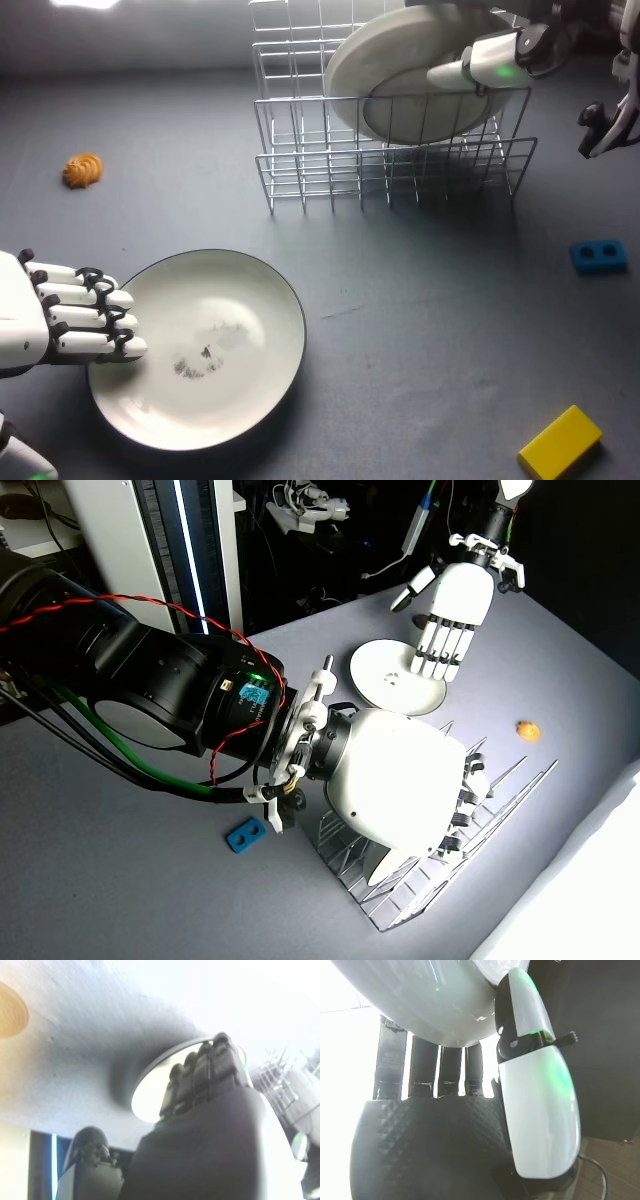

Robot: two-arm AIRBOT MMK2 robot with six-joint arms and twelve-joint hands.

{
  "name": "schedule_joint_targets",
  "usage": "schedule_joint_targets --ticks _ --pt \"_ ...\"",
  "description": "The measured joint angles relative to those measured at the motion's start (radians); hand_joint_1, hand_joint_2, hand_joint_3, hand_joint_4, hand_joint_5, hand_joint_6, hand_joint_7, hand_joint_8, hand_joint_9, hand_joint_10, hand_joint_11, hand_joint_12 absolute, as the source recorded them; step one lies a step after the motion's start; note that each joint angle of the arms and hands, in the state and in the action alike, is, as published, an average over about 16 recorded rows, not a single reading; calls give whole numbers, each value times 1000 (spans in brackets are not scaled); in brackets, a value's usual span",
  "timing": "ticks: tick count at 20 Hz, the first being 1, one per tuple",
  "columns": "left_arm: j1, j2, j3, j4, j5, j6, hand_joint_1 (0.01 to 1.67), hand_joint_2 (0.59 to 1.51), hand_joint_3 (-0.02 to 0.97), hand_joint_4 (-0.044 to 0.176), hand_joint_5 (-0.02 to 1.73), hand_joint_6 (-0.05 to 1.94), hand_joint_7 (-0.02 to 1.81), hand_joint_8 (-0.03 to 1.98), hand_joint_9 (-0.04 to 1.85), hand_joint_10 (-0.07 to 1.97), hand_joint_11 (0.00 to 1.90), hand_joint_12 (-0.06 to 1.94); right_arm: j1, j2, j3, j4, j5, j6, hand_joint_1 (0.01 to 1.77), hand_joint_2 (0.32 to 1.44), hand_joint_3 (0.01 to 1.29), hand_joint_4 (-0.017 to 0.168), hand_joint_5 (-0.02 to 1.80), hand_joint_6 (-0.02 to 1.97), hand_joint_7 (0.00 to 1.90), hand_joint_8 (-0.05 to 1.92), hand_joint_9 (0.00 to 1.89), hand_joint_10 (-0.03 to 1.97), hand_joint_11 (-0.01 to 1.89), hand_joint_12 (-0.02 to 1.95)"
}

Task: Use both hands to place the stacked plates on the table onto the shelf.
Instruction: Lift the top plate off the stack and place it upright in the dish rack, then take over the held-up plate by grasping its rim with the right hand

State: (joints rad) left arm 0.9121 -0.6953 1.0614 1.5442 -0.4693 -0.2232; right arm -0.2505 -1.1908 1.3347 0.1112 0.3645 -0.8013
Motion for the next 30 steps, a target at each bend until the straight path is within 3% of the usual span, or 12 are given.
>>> schedule_joint_targets --ticks 10,14,18,22,30 --pt "83 1 -24 -171 56 -21 17 1072 16 -2 5 4 12 -3 -23 -39 13 8 20 3 4 -6 6 0 917 1251 12 -3 612 421 844 85 914 60 491 1079" --pt "100 2 -31 -210 73 -27 17 1070 15 -3 1 0 12 -4 -23 -39 13 8 46 14 -11 -46 19 -1 899 1245 12 -2 652 113 844 34 860 29 416 1073" --pt "108 3 -37 -232 89 -36 17 1066 16 -4 -5 0 13 -6 -23 -39 13 8 67 30 -58 -128 42 -30 891 1231 12 -2 660 79 820 32 811 5 377 1091" --pt "110 4 -40 -236 101 -45 17 1063 16 -4 -8 0 12 -6 -23 -39 12 8 69 42 -129 -216 75 -109 805 1235 12 0 558 64 687 31 678 -3 284 1078" --pt "113 5 -40 -240 113 -56 17 1063 15 -5 -11 -2 11 -6 -23 -39 12 8 -2 13 -260 -344 133 -360 643 1208 12 3 222 34 284 31 291 -4 102 624"
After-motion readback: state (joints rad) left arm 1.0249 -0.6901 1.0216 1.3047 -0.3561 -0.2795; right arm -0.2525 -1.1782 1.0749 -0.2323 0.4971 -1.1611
